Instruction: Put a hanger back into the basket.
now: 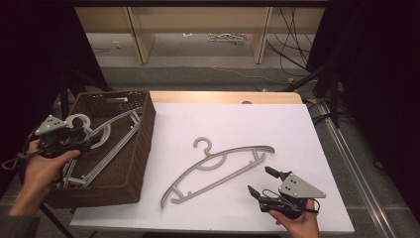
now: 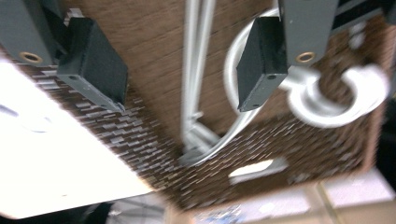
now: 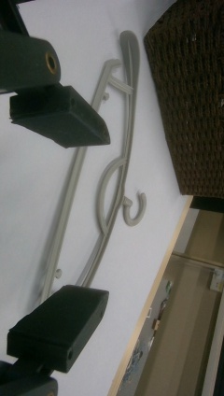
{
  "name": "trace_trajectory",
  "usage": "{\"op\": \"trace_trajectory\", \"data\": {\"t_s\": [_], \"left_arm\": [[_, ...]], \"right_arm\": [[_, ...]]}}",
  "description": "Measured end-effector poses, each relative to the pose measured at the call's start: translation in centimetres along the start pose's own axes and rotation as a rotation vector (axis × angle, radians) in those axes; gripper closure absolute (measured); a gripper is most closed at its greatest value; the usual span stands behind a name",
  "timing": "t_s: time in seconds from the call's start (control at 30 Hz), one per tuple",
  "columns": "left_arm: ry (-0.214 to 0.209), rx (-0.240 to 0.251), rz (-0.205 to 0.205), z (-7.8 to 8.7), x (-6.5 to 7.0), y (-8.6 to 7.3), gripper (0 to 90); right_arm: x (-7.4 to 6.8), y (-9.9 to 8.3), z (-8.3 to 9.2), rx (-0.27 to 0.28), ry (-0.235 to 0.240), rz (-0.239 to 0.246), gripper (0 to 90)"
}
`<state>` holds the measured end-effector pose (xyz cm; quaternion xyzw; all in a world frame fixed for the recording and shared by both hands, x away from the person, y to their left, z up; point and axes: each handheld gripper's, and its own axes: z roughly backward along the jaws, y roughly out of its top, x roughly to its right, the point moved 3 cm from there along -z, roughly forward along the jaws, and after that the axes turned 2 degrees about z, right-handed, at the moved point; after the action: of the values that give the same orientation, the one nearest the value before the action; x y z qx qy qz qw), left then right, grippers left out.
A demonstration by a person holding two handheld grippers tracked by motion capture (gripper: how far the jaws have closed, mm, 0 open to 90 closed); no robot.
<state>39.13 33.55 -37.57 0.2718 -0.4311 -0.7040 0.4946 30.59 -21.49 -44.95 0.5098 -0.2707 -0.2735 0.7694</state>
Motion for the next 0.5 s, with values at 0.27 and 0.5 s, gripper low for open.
{"op": "trace_trajectory", "data": {"t_s": [0.27,0.5], "left_arm": [[-0.109,0.040,-0.049,0.7,4.9,0.5,32.4],[-0.199,0.053,-0.085,0.1,8.9,0.2,32.1]], "right_arm": [[0.0,0.0,0.0,0.008,-0.006,-0.002,22.1],[0.0,0.0,0.0,0.007,-0.006,0.001,22.1]]}}
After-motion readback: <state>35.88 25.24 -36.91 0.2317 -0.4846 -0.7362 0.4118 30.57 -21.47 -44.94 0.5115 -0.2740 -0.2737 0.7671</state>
